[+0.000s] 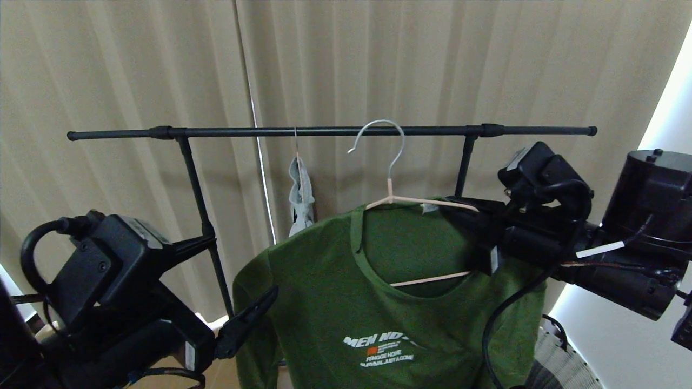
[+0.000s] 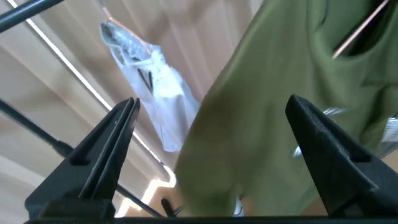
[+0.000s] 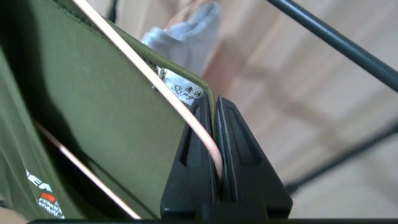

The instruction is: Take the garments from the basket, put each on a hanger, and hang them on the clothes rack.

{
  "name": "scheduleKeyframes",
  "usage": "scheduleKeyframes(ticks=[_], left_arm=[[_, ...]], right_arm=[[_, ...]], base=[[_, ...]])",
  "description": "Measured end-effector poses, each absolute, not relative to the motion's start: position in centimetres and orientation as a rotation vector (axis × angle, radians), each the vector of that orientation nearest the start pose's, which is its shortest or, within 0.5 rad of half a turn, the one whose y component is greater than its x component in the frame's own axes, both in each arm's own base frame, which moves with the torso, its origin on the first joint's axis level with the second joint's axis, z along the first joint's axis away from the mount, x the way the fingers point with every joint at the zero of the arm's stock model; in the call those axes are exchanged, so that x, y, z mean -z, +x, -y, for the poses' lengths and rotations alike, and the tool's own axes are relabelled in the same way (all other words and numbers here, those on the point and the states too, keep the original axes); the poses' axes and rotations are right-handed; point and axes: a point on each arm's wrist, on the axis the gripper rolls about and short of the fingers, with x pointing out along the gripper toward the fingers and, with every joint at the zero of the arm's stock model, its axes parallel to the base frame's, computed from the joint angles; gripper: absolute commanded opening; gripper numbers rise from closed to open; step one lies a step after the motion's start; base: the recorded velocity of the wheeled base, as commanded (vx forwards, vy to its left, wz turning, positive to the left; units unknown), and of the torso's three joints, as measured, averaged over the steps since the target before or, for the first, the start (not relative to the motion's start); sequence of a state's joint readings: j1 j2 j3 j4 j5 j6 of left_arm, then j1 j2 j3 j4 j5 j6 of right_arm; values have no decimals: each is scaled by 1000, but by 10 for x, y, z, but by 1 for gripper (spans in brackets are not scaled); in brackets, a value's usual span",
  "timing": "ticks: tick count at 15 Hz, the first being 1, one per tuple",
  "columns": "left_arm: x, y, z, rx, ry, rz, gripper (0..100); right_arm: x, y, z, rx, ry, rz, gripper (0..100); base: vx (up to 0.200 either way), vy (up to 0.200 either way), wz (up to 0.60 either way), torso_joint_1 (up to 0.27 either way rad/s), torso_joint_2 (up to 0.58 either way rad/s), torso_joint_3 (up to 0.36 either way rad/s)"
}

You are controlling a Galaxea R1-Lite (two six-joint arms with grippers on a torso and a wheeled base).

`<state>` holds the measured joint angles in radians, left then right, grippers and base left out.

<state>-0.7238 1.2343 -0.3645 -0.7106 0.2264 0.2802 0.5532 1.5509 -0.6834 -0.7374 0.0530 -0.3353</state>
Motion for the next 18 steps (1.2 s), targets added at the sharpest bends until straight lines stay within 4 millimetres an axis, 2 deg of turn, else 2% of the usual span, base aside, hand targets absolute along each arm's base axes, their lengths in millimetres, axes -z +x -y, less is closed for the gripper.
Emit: scheduleKeyframes(ticks=[4,8,12,13,18], left_arm=[[-168,120,96,501,359,-103,100],[-137,113,77,447,403,-222,100],[-137,117,78,436,391,-234,100],[-139,121,81,433,374,-236,0],[-147,140,91,413,326,-239,0]], right_arm=[[-213,218,-130,-596,-345,10,0],[-226,211,-126,-594,-333,61,0],[-236,201,-129,-622,-323,105,0],[-238,199,-130,-631,-321,114,0],[-241,197,-132,-639,-318,125,0]], base=[[0,0,0,0,0,0],[0,0,0,0,0,0],[0,0,0,0,0,0],[0,0,0,0,0,0],[0,0,0,0,0,0]])
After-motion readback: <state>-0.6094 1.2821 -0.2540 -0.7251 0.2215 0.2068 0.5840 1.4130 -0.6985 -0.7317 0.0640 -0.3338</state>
